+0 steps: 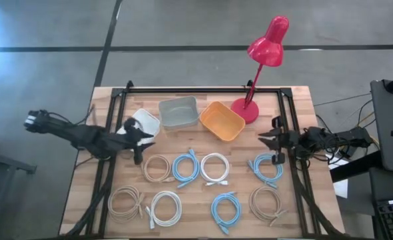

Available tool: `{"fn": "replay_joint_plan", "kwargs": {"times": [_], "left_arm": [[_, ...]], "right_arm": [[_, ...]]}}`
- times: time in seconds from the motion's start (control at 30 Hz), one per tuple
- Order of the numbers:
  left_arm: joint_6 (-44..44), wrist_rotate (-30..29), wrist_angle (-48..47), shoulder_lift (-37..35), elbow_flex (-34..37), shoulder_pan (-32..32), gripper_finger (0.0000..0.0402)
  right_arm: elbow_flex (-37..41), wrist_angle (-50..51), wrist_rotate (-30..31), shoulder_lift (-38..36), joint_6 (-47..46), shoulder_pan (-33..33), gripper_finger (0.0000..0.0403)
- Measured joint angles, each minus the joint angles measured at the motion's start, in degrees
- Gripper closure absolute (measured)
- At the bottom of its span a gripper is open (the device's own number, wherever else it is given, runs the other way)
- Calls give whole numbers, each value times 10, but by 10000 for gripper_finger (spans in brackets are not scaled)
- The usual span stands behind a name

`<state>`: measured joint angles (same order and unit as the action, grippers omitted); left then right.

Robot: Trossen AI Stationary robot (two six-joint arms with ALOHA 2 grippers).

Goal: Sort HDMI cables
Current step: Put the top left brown hdmi cable into the white bin

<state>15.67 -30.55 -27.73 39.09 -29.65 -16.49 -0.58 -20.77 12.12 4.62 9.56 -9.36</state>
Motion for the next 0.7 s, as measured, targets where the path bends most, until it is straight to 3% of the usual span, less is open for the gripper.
{"fn": "replay_joint_plan", "kwargs": {"times": [0.17, 0.3, 0.47, 0.7], "left_arm": [[44, 68, -5, 99, -7, 0, 250], [60, 84, 8, 169, -8, 4, 245], [71, 147, 51, 231, -9, 20, 220], [44, 162, 68, 303, -8, 37, 185]], "right_arm": [[0, -3, -1, 1, -33, 0, 327], [0, 13, -1, 17, -54, 0, 294], [0, 9, 4, 40, -38, 0, 250], [0, 8, 48, 59, -34, 0, 212]]}}
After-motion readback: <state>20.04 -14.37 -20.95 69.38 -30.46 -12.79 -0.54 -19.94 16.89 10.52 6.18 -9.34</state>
